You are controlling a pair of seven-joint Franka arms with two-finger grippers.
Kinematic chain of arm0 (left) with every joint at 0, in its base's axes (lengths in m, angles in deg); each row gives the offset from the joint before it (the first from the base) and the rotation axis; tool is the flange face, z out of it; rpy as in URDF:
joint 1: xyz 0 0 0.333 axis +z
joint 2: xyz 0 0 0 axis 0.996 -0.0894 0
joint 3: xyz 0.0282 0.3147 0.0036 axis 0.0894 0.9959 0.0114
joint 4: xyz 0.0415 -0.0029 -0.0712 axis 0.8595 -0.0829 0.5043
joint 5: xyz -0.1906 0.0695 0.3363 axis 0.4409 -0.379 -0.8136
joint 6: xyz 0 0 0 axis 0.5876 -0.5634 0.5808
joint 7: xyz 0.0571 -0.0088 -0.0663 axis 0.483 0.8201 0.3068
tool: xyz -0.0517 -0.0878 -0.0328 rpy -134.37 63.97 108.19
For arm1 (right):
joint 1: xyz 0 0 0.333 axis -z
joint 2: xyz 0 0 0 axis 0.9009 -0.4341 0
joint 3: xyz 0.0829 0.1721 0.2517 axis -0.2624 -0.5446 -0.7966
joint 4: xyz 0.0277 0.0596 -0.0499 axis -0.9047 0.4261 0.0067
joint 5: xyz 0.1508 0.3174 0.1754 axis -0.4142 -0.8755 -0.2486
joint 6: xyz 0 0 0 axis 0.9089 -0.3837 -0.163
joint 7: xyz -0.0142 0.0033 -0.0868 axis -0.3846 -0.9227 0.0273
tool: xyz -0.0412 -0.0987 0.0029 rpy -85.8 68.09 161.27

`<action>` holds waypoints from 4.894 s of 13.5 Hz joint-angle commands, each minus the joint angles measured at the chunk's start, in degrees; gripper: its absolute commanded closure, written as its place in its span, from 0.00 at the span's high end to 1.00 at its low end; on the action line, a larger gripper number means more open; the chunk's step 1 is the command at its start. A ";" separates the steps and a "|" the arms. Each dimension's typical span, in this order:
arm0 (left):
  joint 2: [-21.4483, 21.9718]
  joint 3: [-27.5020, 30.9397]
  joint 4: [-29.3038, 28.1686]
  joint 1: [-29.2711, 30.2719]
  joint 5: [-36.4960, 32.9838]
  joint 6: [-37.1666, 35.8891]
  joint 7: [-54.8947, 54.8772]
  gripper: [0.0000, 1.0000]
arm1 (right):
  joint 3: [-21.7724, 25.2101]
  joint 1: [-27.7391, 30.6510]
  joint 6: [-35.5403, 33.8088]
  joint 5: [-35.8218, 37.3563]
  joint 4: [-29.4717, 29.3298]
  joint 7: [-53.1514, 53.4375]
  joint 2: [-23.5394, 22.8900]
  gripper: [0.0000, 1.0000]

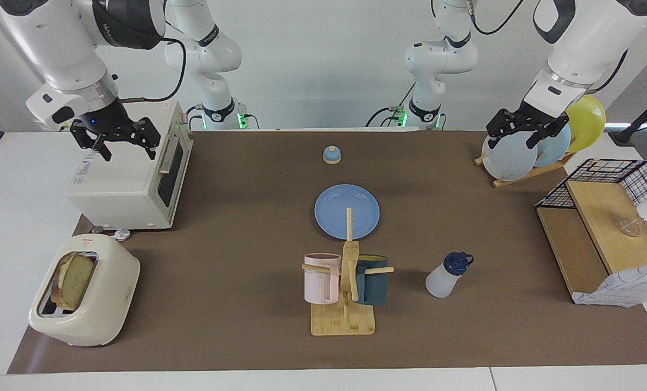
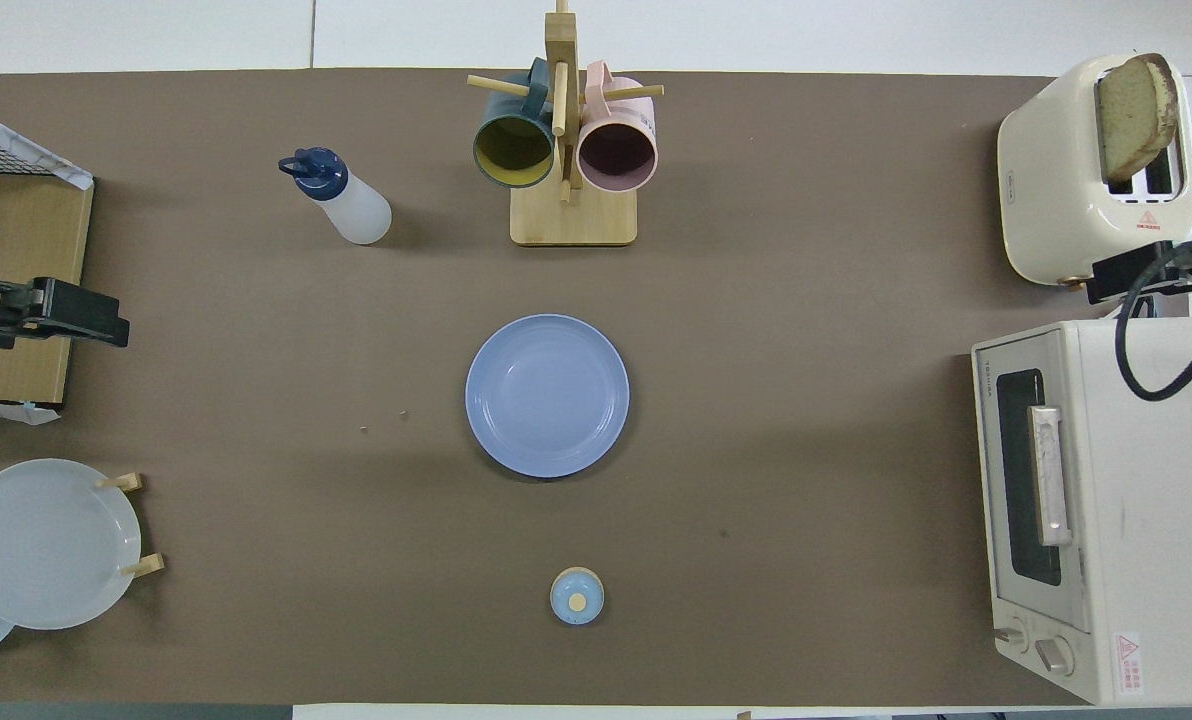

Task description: Put bread on plate and add seasoning

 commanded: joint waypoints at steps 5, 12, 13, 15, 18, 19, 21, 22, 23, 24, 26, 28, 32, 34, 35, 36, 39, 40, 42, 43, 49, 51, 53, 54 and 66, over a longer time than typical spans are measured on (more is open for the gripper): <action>0.48 -0.08 0.15 -0.63 -0.61 -1.06 -0.43 1.00 | 0.12 3.85 24.67 3.80 4.33 -3.97 -3.12 1.00; 2.76 -0.26 -5.72 -2.65 -0.43 5.50 -1.22 1.00 | 0.12 8.33 41.46 9.18 4.24 -5.48 -13.58 0.99; 3.90 -0.26 -8.79 -3.09 -0.43 8.84 -1.04 1.00 | 0.03 8.59 43.22 9.09 4.24 -5.48 -14.73 0.99; 7.58 -0.26 -17.21 -4.76 -0.43 18.57 -0.69 1.00 | 0.11 8.95 45.60 9.18 4.24 -5.39 -15.62 0.95; 9.80 -0.43 -24.71 -6.43 -0.43 28.35 -0.95 1.00 | 0.03 8.95 48.42 9.18 4.07 -5.65 -17.11 0.82; 9.80 -0.35 -26.55 -7.13 -0.43 32.04 -0.69 1.00 | 0.03 8.95 48.43 9.44 3.81 -5.74 -17.20 0.72; 9.80 -0.43 -29.81 -7.75 -0.43 38.55 -0.69 1.00 | -0.06 8.60 47.64 12.94 3.28 -7.83 -17.11 0.02; 9.80 -0.35 -30.78 -8.36 -0.43 40.75 -0.78 1.00 | -0.06 8.34 47.46 14.26 2.84 -8.46 -17.11 0.00; 9.80 -0.35 -31.83 -8.46 -0.43 43.04 -0.78 1.00 | -0.15 8.25 47.55 14.36 2.58 -8.64 -17.11 0.00; 9.80 -0.43 -32.89 -8.72 -0.43 45.06 -0.69 1.00 | -0.24 8.16 47.72 14.54 2.40 -8.73 -17.11 0.00; 9.80 -0.35 -36.22 -9.25 -0.43 51.46 -0.86 1.00 | -0.50 7.81 46.59 15.67 0.65 -8.73 -17.29 0.00; 9.71 -0.43 -39.74 -9.25 -0.52 58.07 -1.22 1.00 | -0.50 6.49 43.09 17.52 -1.37 -8.73 -17.29 0.00; 7.17 -0.43 -44.75 -10.04 -0.61 69.74 -1.13 1.00 | -0.85 1.32 32.02 17.70 -4.81 -8.56 -15.01 0.00; 4.89 -0.52 -47.56 -10.13 -0.61 77.30 -1.13 1.00 | -0.76 -2.90 27.01 17.53 -4.99 -8.21 -12.56 0.00; 3.57 -0.52 -48.19 -10.21 -0.61 80.29 -0.95 1.00 | -0.85 -4.66 23.85 17.44 -4.99 -7.68 -10.80 0.00; 2.34 -0.52 -48.37 -10.65 -0.52 82.41 -0.78 1.00 | -0.94 -6.94 20.86 17.18 -4.99 -6.81 -9.65 0.00; -2.84 -0.43 -48.80 -11.44 -0.43 90.84 -0.60 1.00 | -1.03 -14.24 15.66 17.35 -4.38 2.83 -8.15 0.00; -4.25 -0.43 -49.15 -11.71 -0.35 93.31 -0.43 1.00 | -1.29 -16.26 14.08 16.66 -4.37 5.92 -7.71 0.00; -6.80 -0.43 -49.07 -12.59 0.18 97.36 -0.34 1.00 | -1.47 -19.51 13.80 16.04 -2.89 11.11 -6.92 0.00; -8.38 -0.43 -48.46 -12.59 0.62 98.68 -0.16 1.00 | -1.47 -20.49 13.80 14.29 -2.35 12.70 -6.74 0.00; -12.78 -0.26 -47.49 -12.59 1.59 104.32 -0.16 1.00 | -1.47 -30.68 16.77 10.76 -0.07 32.11 -8.06 0.00; -14.98 -0.17 -46.70 -13.90 3.07 107.03 -0.16 1.00 | -1.47 -33.23 21.33 8.31 2.56 36.77 -8.50 0.00; -17.18 0.09 -46.35 -15.13 5.01 110.10 -0.25 1.00 | -1.47 -35.34 24.77 8.30 4.32 41.17 -9.28 0.00; -17.97 0.18 -45.82 -15.57 5.19 110.64 -0.25 1.00 | -1.47 -36.48 25.66 8.30 4.33 42.58 -10.16 0.00; -23.77 21.10 -39.24 -36.58 13.00 111.00 -0.51 1.00 | -2.43 -44.31 39.81 6.98 9.25 51.29 -16.31 0.00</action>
